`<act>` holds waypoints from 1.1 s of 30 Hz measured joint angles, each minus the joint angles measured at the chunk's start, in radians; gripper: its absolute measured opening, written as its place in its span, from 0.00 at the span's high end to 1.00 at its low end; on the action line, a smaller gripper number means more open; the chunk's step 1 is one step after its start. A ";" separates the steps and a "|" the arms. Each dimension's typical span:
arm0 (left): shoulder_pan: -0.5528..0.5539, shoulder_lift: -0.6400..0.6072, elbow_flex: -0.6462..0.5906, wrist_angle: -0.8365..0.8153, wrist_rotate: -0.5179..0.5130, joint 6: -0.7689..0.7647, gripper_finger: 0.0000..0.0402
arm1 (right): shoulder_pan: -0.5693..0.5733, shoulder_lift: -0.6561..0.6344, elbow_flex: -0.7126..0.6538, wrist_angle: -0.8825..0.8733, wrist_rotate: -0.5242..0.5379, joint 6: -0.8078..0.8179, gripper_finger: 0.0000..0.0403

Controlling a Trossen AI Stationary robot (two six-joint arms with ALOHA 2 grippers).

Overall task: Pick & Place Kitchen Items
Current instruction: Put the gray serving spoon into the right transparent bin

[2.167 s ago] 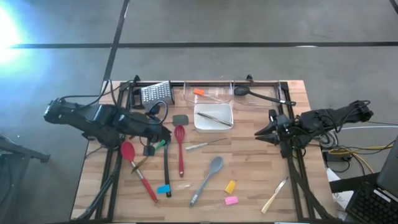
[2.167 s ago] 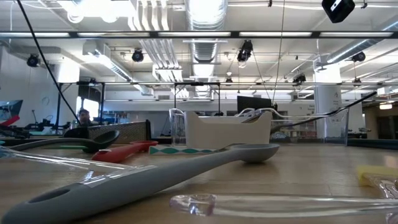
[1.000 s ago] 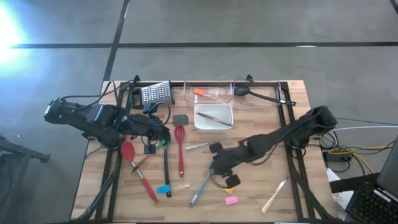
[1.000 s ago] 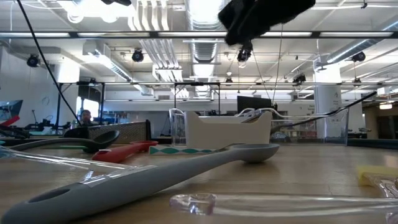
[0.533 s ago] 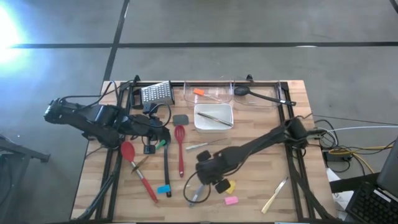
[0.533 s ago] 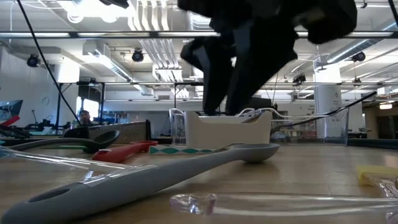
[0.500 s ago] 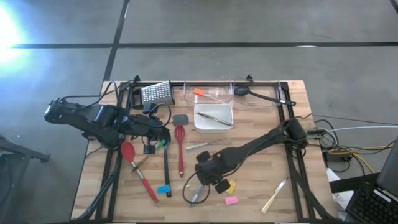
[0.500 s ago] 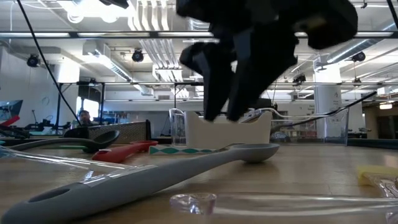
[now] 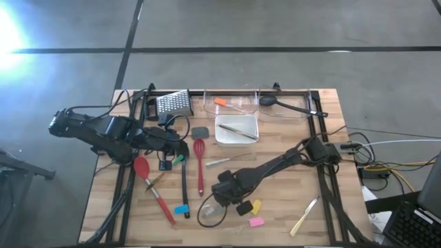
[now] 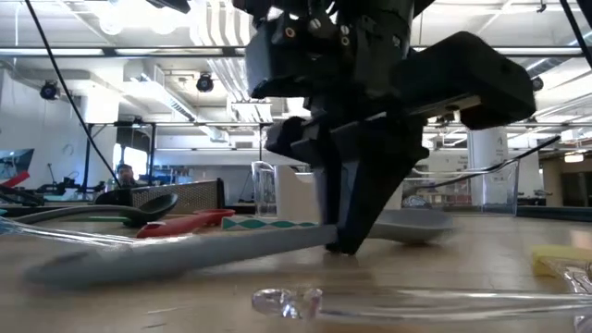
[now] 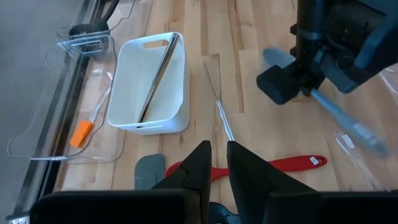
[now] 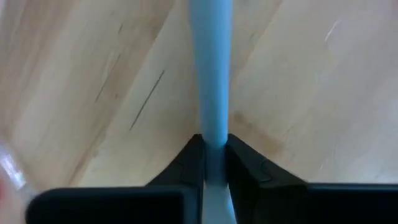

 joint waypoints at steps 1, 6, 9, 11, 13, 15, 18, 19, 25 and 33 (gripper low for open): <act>0.000 0.000 0.000 0.000 0.000 0.000 0.86 | 0.000 -0.010 -0.004 -0.014 -0.006 0.012 0.92; 0.000 0.000 0.000 0.000 0.000 0.000 0.86 | 0.004 -0.095 -0.015 -0.073 -0.023 0.052 0.92; 0.000 0.000 0.000 0.000 0.000 0.000 0.86 | 0.013 -0.189 -0.034 -0.073 -0.022 0.076 0.92; 0.000 0.000 0.000 0.000 0.000 0.000 0.86 | 0.020 -0.253 -0.057 -0.073 -0.016 0.091 0.92; 0.000 0.000 0.000 -0.001 0.000 0.000 0.86 | 0.030 -0.332 -0.083 -0.071 0.028 0.116 0.92; 0.000 0.000 0.000 0.000 0.000 0.000 0.86 | 0.041 -0.426 -0.116 -0.060 0.095 0.142 0.92; 0.000 0.000 0.000 0.000 0.000 0.000 0.86 | 0.053 -0.573 -0.202 0.021 0.195 0.180 0.92; 0.000 0.000 0.000 0.003 0.000 0.000 0.86 | 0.059 -0.622 -0.241 0.066 0.222 0.186 0.92; 0.000 0.004 -0.055 0.182 0.000 0.073 0.87 | 0.102 -0.929 -0.545 0.492 0.394 0.146 0.92; 0.003 0.019 -0.304 0.892 0.001 0.364 0.87 | 0.132 -1.159 -0.964 1.324 0.454 -0.134 0.92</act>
